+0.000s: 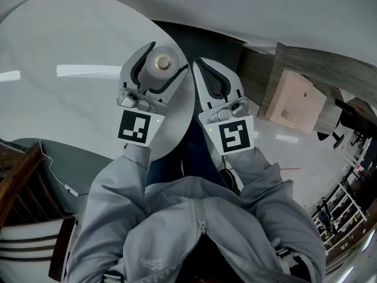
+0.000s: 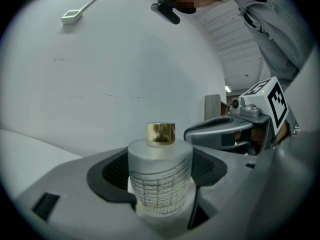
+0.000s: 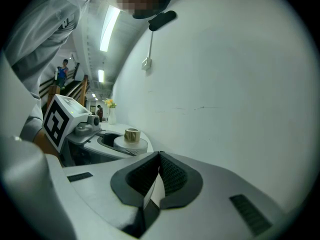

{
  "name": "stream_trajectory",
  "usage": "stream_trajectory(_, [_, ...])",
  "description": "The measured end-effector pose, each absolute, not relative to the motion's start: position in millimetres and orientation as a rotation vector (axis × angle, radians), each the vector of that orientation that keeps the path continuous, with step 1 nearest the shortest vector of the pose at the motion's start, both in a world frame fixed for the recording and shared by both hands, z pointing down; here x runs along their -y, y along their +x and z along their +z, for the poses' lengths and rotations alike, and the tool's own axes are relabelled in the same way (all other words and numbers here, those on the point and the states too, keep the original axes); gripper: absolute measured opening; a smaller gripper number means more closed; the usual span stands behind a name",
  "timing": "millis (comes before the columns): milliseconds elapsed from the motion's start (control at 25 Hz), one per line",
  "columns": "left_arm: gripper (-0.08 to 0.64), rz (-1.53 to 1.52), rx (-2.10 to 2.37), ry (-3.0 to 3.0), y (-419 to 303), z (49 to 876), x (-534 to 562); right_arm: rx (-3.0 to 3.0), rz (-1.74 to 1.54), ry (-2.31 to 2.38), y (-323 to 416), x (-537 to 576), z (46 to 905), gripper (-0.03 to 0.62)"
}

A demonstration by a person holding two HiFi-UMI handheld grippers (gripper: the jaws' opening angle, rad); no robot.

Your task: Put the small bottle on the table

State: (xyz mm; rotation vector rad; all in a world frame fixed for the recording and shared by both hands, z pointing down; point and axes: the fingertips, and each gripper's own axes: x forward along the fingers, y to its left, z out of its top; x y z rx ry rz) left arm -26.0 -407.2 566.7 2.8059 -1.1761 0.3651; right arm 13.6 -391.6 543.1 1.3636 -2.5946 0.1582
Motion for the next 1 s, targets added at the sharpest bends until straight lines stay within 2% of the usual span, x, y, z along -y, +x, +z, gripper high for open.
stream_trajectory(680, [0.336,0.383,1.203,2.663,-26.8,586.8,419.7,2.602,0.186,1.352,10.4,393.8,548.6,0.026])
stream_trajectory(1000, [0.336,0.576,1.176,2.655,-20.8,597.0,413.6,2.602,0.178,1.364,15.2,391.8,543.6,0.026])
